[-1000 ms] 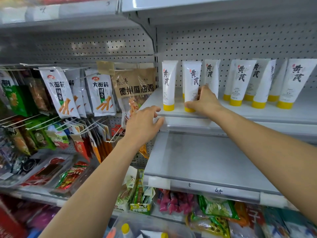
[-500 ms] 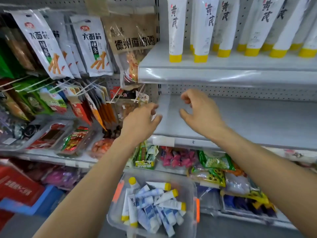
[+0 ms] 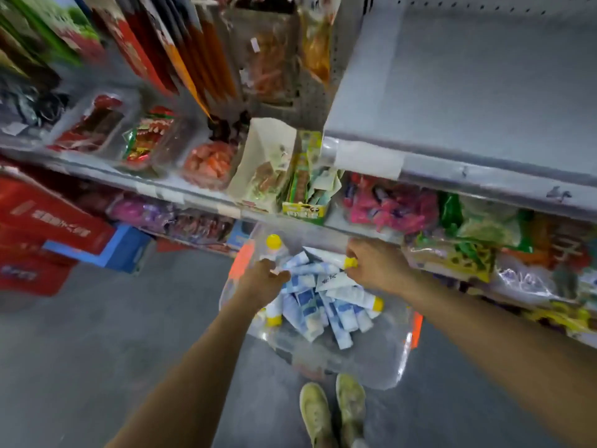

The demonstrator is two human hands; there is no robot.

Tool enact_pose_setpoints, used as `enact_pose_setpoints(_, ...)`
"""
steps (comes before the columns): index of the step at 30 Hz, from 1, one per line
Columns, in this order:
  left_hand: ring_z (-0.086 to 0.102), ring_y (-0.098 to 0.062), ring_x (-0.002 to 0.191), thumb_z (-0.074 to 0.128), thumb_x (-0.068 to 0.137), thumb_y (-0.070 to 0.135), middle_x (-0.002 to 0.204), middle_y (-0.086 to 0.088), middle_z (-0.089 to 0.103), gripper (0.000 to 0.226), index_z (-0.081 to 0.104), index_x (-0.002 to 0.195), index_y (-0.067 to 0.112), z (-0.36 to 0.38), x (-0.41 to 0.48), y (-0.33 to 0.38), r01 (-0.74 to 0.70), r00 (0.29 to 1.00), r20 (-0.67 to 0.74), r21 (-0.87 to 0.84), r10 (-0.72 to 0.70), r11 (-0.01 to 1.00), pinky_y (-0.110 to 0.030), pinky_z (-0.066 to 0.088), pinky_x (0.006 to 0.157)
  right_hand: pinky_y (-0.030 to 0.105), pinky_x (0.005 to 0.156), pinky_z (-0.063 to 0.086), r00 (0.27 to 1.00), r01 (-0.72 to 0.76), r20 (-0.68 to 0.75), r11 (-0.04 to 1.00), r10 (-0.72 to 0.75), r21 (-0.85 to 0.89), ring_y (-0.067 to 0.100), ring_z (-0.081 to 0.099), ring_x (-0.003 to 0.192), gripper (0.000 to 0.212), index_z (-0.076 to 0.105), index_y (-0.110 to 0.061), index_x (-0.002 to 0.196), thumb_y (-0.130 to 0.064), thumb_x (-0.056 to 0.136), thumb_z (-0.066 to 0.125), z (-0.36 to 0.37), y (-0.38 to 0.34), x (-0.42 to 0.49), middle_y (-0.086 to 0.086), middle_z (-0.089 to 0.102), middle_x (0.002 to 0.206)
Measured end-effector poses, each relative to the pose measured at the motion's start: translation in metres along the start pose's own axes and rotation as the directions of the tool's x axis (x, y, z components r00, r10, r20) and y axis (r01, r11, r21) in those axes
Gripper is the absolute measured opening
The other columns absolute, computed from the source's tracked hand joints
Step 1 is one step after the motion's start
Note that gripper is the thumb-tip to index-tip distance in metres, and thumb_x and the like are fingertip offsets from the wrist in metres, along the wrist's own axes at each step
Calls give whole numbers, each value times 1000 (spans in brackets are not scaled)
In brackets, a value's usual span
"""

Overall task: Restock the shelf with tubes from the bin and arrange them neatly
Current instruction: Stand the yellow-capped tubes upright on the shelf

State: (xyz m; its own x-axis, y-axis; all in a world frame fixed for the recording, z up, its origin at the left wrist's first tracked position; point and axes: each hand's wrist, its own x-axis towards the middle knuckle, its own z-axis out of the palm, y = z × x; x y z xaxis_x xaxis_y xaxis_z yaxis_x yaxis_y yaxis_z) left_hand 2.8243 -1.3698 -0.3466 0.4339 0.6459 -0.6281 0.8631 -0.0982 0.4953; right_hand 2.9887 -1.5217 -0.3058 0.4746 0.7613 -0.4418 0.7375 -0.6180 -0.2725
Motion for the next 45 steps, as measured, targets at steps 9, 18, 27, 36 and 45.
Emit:
enact_pose_setpoints(9,45,-32,127,73,69,34,135,-17,46,85,36,136,-4,89,87,-63,405,905,-71,-163,-420,900,-39,39,107,39,80,43,998,-36,36,967,47,-251,35,46,114,39,45,-3,123,-6,85,55,103,14,84,16,49,122)
enact_pose_setpoints(18,38,-27,132,62,88,36,140,-10,39,65,31,137,7,131,101,-77,415,899,-230,169,-373,894,-44,36,101,21,47,42,998,39,-24,862,-59,-505,20,60,51,46,75,-7,79,-15,39,54,162,24,117,3,61,52)
enact_pose_setpoints(27,58,-37,111,61,85,18,125,-18,59,45,51,126,3,122,90,-64,352,936,39,-194,-351,916,-45,51,94,38,90,45,980,-162,112,986,166,-44,32,58,114,62,39,-9,130,-44,84,60,144,23,90,12,58,125)
enact_pose_setpoints(36,65,-37,99,61,85,10,107,-19,67,29,57,112,1,62,5,5,93,995,78,-547,-60,832,-56,53,88,27,56,44,939,-340,223,607,262,718,19,59,69,41,56,-10,99,-36,76,76,64,12,22,7,62,85)
enact_pose_setpoints(45,63,-29,102,54,94,8,114,-9,66,29,56,122,10,-8,-103,84,-216,970,-33,-567,241,794,-41,55,79,26,50,37,985,-106,34,433,171,895,17,52,54,23,64,-17,95,-38,87,63,-43,-28,-72,6,57,70)
